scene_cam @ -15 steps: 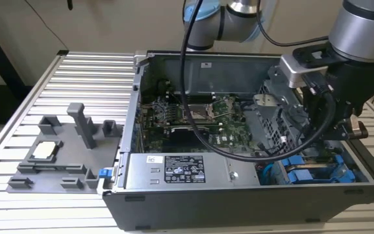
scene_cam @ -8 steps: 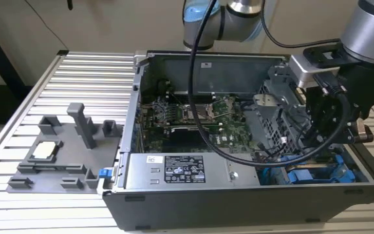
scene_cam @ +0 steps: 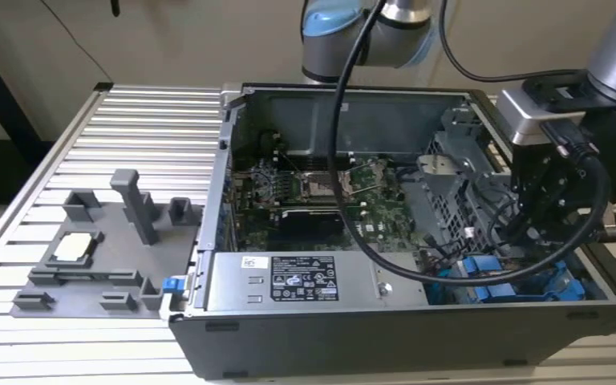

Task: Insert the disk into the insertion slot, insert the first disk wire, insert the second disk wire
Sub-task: 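Insert the second disk wire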

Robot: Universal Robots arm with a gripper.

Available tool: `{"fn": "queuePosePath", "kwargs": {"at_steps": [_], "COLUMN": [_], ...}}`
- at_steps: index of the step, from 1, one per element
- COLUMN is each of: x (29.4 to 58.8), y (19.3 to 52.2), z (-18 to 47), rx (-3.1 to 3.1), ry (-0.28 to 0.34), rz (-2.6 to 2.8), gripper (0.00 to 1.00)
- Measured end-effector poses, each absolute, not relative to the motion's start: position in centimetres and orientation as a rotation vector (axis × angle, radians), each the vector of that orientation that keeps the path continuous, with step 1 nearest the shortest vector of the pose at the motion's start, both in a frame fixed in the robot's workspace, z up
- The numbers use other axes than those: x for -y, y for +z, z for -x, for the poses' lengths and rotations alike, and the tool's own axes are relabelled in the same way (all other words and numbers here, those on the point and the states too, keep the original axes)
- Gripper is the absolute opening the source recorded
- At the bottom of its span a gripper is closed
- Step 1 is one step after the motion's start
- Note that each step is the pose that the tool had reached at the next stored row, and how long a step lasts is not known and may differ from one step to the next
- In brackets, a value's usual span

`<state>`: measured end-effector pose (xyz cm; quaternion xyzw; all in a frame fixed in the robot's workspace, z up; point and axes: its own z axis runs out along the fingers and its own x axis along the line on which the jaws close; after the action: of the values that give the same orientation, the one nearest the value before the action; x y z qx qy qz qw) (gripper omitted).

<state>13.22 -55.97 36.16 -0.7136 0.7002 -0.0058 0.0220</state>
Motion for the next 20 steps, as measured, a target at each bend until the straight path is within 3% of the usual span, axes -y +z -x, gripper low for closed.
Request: {"fn": "queuePosePath", "kwargs": {"at_steps": [12,20], "x": [56.9,57.1], "y": [36.2,36.0], "z": [-14.5,-14.4], "rx": [-2.179,-2.172], "ry": [0.084,0.071], "rz": [2.220,2.211], "gripper": [0.16,0.16]}}
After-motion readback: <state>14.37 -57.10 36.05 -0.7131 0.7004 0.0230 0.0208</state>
